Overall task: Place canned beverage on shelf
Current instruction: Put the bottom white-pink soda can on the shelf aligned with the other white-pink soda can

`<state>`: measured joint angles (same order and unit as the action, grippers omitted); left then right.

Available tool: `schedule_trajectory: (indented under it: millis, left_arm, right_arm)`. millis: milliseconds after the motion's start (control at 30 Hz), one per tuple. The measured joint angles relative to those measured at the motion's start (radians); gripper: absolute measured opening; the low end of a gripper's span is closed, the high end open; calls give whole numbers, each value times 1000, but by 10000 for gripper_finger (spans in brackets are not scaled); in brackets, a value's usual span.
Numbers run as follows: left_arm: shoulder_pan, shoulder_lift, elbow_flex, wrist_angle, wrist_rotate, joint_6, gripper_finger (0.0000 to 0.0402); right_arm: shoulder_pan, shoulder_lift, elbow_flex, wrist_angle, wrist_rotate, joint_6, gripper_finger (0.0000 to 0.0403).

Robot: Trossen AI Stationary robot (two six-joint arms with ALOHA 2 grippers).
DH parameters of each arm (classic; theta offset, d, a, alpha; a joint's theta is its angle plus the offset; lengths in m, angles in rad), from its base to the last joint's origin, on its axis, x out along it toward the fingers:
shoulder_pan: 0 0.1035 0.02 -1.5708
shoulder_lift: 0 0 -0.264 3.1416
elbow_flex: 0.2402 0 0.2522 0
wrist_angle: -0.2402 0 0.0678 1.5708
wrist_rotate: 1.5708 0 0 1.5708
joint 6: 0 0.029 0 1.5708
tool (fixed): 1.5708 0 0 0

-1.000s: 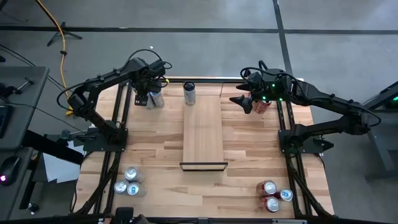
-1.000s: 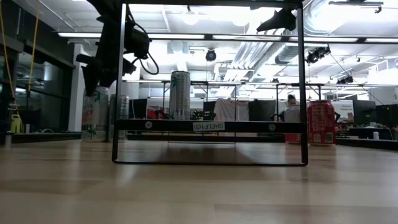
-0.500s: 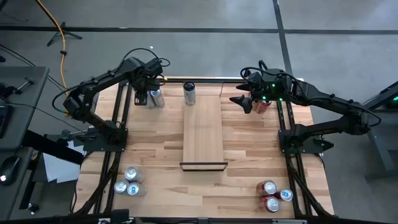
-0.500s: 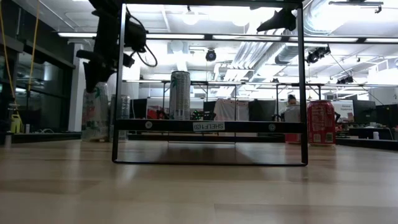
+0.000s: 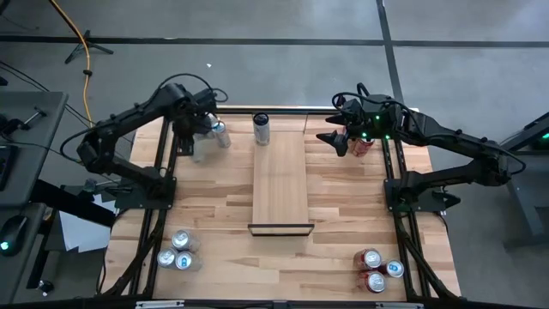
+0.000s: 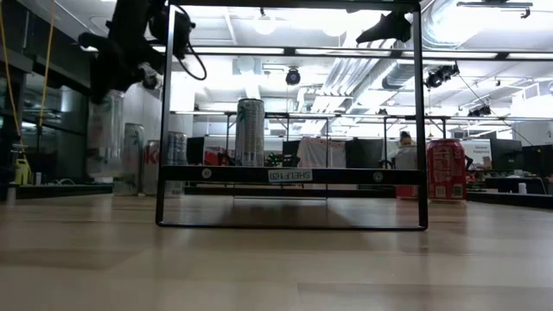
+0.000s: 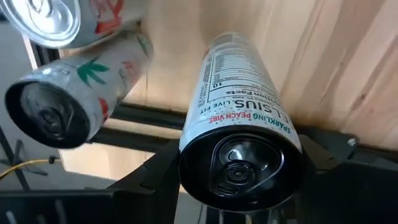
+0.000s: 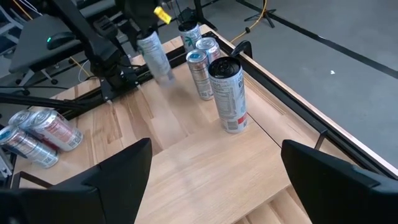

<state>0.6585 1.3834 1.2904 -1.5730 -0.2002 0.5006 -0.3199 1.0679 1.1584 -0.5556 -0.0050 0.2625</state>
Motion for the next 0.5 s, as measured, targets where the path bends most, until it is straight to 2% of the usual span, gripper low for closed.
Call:
schedule_trajectory:
  millis: [233, 367, 500]
  left_arm:
    - [-179, 2, 58, -5, 136, -135, 160]
    - [-318, 21, 191, 4, 149, -253, 160]
    - [-454, 95, 373, -2, 149, -360, 160]
  right_arm:
    - [0, 0, 0, 0, 0, 10, 344]
    - [0, 0, 0, 0, 0, 10, 344]
    - [0, 0, 0, 0, -3, 29, 344]
